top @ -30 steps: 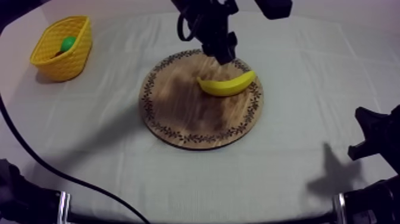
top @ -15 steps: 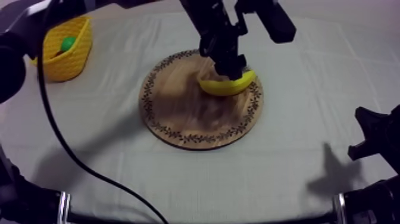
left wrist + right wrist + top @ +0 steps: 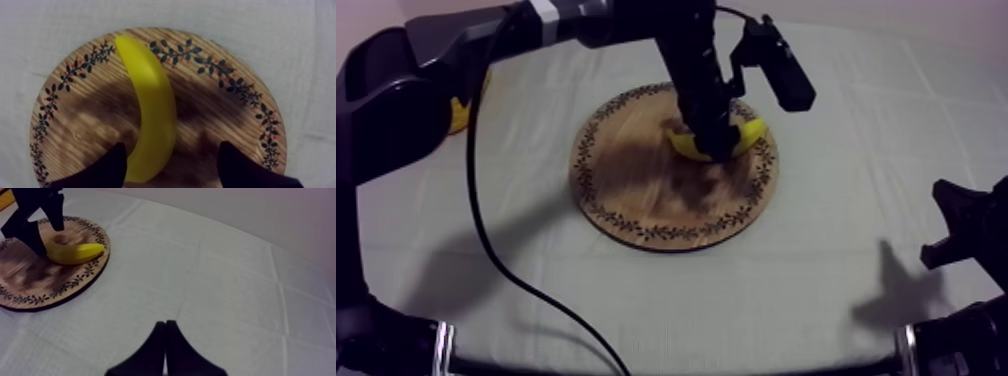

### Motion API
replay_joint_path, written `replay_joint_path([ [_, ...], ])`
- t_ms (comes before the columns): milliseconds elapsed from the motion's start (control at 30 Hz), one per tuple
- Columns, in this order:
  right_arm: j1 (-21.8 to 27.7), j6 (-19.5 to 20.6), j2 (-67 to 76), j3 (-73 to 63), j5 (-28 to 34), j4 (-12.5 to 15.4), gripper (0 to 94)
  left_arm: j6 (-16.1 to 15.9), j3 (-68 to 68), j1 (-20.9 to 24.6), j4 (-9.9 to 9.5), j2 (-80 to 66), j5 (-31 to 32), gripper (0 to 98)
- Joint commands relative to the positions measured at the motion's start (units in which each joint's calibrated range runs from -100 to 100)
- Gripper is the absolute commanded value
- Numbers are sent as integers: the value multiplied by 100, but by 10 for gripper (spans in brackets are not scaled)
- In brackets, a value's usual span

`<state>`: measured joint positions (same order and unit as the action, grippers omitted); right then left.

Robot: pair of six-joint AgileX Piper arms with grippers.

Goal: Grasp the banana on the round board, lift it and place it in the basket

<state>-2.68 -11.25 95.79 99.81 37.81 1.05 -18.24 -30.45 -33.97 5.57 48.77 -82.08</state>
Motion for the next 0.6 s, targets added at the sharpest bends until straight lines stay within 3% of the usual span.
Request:
replay_joint_path([
  [0, 0, -1, -3, -3, 1, 0, 2, -24, -114, 1, 3, 135, -100, 662],
  [567, 0, -1, -3, -3, 1, 0, 2, -120, -1259, 26, 57, 1064, -727, 577],
])
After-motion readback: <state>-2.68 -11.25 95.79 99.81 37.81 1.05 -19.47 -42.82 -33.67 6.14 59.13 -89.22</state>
